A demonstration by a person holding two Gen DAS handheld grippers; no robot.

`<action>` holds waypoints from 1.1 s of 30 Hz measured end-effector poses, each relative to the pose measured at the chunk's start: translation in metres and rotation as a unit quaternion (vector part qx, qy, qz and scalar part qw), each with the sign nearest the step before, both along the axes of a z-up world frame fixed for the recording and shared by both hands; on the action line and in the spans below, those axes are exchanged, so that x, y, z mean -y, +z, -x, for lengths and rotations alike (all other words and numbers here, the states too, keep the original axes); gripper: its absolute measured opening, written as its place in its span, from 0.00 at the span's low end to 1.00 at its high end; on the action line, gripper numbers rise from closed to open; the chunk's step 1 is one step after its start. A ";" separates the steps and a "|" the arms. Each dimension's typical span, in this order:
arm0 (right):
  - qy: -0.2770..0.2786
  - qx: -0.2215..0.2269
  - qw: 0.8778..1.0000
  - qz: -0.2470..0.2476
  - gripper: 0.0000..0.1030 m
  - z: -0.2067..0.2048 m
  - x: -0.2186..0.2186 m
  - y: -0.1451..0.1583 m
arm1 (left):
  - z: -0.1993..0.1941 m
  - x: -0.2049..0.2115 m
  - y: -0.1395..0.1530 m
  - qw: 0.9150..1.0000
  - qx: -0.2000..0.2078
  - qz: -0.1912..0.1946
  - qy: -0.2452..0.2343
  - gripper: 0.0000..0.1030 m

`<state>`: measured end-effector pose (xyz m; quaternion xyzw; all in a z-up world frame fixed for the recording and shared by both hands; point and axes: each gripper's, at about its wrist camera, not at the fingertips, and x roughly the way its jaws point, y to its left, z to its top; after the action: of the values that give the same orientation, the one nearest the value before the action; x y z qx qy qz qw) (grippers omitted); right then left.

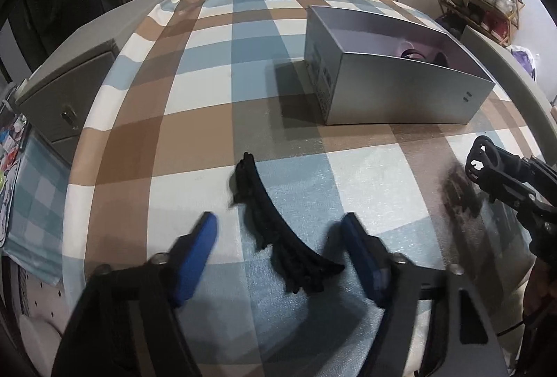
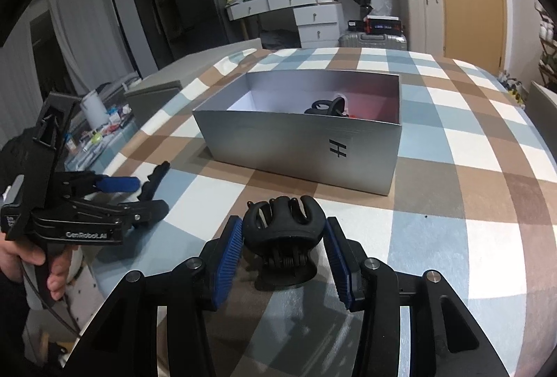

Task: Organize jewelry
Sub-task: 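Grasp a black round clip with the right gripper while the left grasps a black claw clip, then carry both held black clips over the grey box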

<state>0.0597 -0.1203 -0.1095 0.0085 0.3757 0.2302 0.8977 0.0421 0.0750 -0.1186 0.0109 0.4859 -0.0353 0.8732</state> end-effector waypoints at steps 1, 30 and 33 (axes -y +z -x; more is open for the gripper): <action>-0.001 0.000 1.000 -0.003 0.45 0.000 0.001 0.001 | -0.001 0.001 0.001 1.000 0.000 0.000 -0.002 0.50; 0.017 0.044 0.991 -0.125 0.45 0.004 0.031 0.046 | -0.002 0.030 0.041 0.995 0.047 0.035 -0.076 0.00; 0.015 0.040 0.992 -0.123 0.45 0.001 0.029 0.046 | -0.002 0.024 0.039 0.995 0.045 0.044 -0.078 0.00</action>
<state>0.0591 -0.1497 -0.0639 0.1036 0.3084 0.2883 0.9006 0.0442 0.0508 -0.0798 0.0118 0.4415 -0.1240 0.8886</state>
